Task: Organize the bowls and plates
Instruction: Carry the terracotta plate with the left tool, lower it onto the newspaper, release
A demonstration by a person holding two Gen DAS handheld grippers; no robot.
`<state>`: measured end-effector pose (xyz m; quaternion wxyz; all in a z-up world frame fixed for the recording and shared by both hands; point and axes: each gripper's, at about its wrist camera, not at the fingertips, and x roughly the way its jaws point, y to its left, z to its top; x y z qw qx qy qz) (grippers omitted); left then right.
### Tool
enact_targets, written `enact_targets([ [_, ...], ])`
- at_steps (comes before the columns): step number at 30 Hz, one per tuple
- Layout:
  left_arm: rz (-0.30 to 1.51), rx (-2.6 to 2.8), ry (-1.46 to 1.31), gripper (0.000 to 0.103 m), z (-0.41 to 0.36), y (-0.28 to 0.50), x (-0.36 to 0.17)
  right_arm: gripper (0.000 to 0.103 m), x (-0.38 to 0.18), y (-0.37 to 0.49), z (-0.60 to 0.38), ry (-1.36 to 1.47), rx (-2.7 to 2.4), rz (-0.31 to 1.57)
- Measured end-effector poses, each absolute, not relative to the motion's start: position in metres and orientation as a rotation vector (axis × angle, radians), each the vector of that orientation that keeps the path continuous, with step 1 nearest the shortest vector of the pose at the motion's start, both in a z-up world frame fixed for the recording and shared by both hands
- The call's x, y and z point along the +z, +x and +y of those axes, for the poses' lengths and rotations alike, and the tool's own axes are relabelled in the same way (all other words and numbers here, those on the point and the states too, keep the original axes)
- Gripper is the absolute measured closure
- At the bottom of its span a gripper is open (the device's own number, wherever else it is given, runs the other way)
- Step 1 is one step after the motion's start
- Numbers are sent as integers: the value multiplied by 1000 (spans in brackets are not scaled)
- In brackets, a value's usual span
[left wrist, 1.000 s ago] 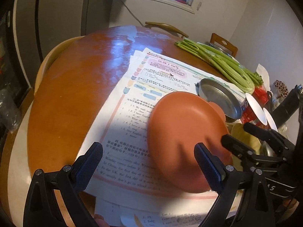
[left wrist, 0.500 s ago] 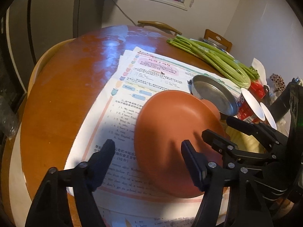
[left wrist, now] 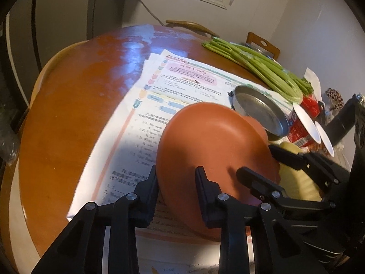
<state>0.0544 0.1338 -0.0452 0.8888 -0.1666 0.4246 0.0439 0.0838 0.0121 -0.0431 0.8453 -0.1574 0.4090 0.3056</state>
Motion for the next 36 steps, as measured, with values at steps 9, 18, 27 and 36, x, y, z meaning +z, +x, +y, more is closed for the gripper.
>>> enact_targets([
  [9,819,109,-347,72,155,56,-23,43,-29,84,21,-283,672,874],
  [18,792,152,-331,72,177,79,-10,43,-8,98,46,-247,648,853],
  [27,828,184,-347,72,191,91,-27,43,-24,107,59,-247,650,901],
  [36,845,184,-325,70,186,100,-35,43,-35,107,62,-244,666,931],
])
